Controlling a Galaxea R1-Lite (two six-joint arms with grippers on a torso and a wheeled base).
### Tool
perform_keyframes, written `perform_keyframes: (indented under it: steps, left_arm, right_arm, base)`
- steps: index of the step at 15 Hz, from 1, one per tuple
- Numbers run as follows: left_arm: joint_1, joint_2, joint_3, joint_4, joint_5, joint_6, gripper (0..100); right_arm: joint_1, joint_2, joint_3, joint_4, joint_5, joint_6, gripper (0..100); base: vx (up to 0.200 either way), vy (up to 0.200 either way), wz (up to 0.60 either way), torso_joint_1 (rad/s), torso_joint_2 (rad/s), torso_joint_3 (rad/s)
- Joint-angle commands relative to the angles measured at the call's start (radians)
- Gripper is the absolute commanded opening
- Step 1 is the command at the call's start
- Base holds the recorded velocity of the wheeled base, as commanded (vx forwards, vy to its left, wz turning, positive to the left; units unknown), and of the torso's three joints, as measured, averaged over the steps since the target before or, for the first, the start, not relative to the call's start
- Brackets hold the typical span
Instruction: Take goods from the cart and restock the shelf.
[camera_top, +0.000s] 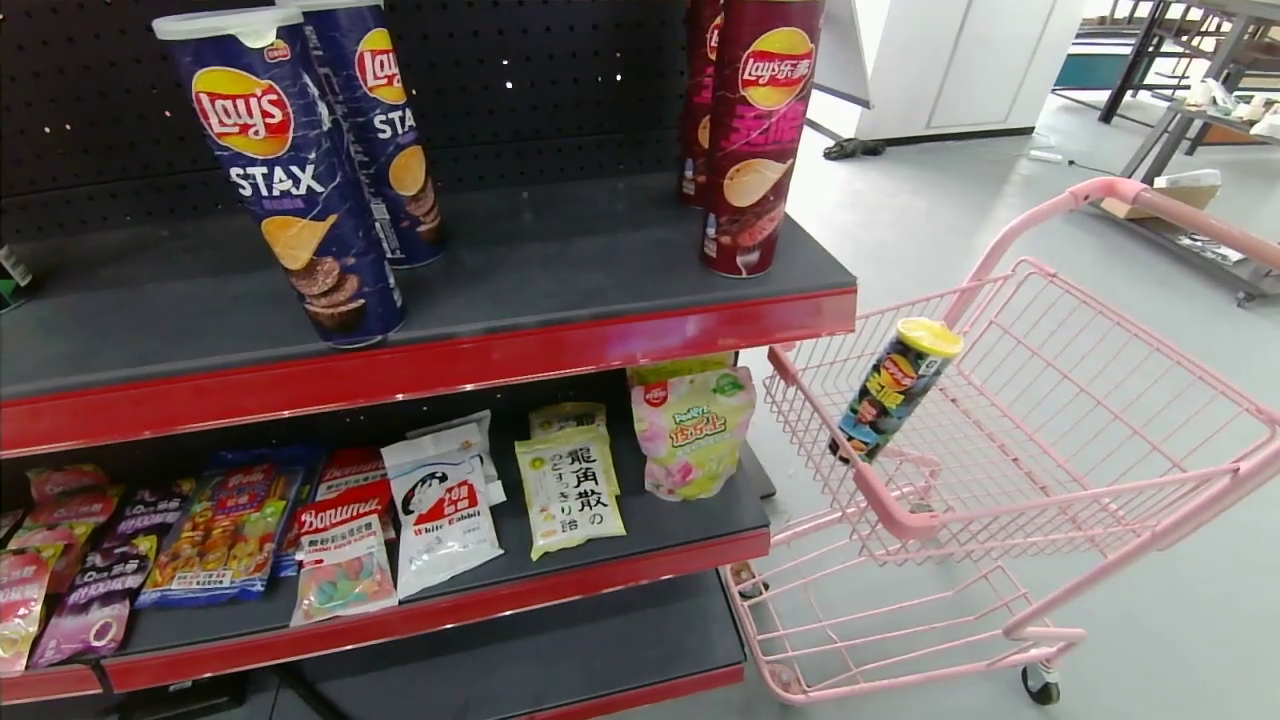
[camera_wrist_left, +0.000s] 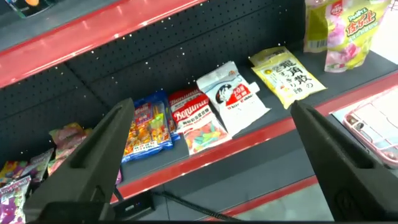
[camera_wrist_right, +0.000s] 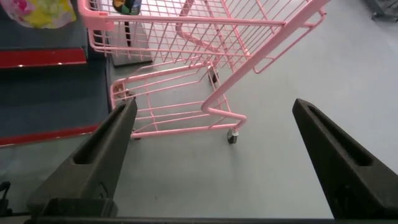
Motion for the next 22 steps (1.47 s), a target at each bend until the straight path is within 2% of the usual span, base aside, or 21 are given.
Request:
perform_keyframes:
  steps: [1,3,7,8,9,10,11,12,13,15,16,17,18,19,20,22]
  left_arm:
    - [-0.001,0.005,-0.001,0.000,0.001,0.000,100]
    - [-0.001,0.006,-0.002,0.000,0.001,0.001,100]
    - [-0.001,0.005,-0.007,0.000,0.001,0.001,100]
    - [-0.001,0.005,-0.018,0.000,0.001,0.017,100]
    - [-0.001,0.005,-0.019,0.000,-0.001,0.018,100]
    - [-0.002,0.005,-0.025,0.000,-0.013,0.021,100]
    - [-0.002,0.005,-0.022,0.000,-0.021,0.020,100]
    - [-0.002,0.003,-0.019,0.000,-0.042,0.011,100]
    - [-0.002,0.009,-0.024,0.000,-0.042,-0.012,100]
    - [-0.002,0.021,-0.024,0.000,-0.042,-0.081,100]
    - [-0.002,0.037,-0.024,0.000,-0.044,-0.132,100]
    - [-0.002,0.040,-0.024,0.000,-0.048,-0.147,100]
    - [-0.004,0.043,-0.022,0.000,-0.053,-0.149,100]
    - [-0.004,0.054,-0.021,0.000,-0.088,-0.149,100]
    - [-0.004,0.063,-0.024,0.000,-0.110,-0.150,100]
    - [-0.004,0.087,-0.028,-0.001,-0.114,-0.149,100]
  right_arm:
    - [0.000,-0.001,0.001,0.000,0.001,0.000,100]
    - [0.000,-0.001,0.001,0.000,0.000,0.000,100]
    - [0.005,0.008,0.000,-0.002,0.009,0.003,100]
    - [0.019,0.091,-0.031,-0.028,0.030,0.034,100]
    - [0.019,0.103,-0.037,-0.037,0.034,0.040,100]
    - [0.043,0.345,-0.091,-0.293,0.106,0.116,100]
    - [0.046,0.427,-0.097,-0.391,0.123,0.130,100]
    - [0.043,0.588,-0.111,-0.569,0.152,0.136,100]
    - [0.031,0.796,-0.134,-0.749,0.155,0.147,100]
    - [0.025,0.985,-0.173,-0.845,0.196,0.144,100]
    - [0.023,1.085,-0.199,-0.907,0.239,0.133,100]
    - [0.026,1.149,-0.222,-0.939,0.299,0.135,100]
    - [0.026,1.210,-0.265,-0.951,0.363,0.141,100]
    - [0.023,1.330,-0.339,-0.962,0.416,0.159,100]
    - [0.025,1.404,-0.385,-0.996,0.420,0.173,100]
    - [0.057,1.480,-0.420,-1.028,0.468,0.210,100]
  base:
    - [0.000,0.000,-0.60,-0.002,0.01,0.007]
    - [0.000,0.000,-0.60,-0.005,0.00,0.007]
    - [0.000,0.000,0.00,0.000,0.00,0.000]
    - [0.000,0.000,0.00,0.000,0.00,0.000]
    - [0.000,0.000,0.00,0.000,0.00,0.000]
    - [0.000,0.000,0.00,0.000,0.00,0.000]
    - [0.000,0.000,0.00,0.000,0.00,0.000]
    - [0.000,0.000,0.00,0.000,0.00,0.000]
    - [0.000,0.000,0.00,0.000,0.00,0.000]
    - [0.000,0.000,0.00,0.000,0.00,0.000]
    - [0.000,0.000,0.00,0.000,0.00,0.000]
    - [0.000,0.000,0.00,0.000,0.00,0.000]
    - [0.000,0.000,0.00,0.000,0.00,0.000]
    - [0.000,0.000,0.00,0.000,0.00,0.000]
    - [0.000,0.000,0.00,0.000,0.00,0.000]
    - [0.000,0.000,0.00,0.000,0.00,0.000]
